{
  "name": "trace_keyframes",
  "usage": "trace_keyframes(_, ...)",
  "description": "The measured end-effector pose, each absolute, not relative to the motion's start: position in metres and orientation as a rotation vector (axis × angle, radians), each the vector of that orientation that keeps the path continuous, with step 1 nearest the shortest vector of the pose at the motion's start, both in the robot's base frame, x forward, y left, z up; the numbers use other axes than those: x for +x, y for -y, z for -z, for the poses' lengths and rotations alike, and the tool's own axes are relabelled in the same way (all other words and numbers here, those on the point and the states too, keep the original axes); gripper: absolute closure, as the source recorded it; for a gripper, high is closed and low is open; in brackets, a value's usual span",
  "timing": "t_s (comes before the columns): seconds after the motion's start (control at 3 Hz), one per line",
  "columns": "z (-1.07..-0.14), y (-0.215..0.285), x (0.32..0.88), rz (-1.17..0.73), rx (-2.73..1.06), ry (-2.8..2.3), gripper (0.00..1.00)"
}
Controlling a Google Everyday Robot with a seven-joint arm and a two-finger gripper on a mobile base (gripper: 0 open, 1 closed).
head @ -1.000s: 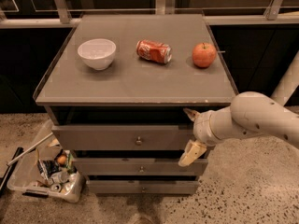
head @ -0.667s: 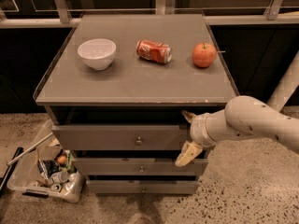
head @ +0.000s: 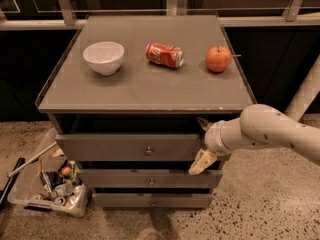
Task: Open top drawer
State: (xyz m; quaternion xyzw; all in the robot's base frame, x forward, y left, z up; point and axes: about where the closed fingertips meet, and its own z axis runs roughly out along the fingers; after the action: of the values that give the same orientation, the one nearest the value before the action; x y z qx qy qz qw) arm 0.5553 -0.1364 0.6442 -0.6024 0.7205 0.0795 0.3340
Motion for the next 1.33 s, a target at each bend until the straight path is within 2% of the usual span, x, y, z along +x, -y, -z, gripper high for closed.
trace_keyframes(0.33,-0.644,0.136,0.555,-0.208,-1.573,-1.881,0.19)
trace_keyframes(1.0,-0.649,0.129,0.555,-0.232,-1.587,-1.854,0.64)
trace_keyframes(1.33,-0.654,0.129,0.535,-0.288,-1.614,-1.834,0.89)
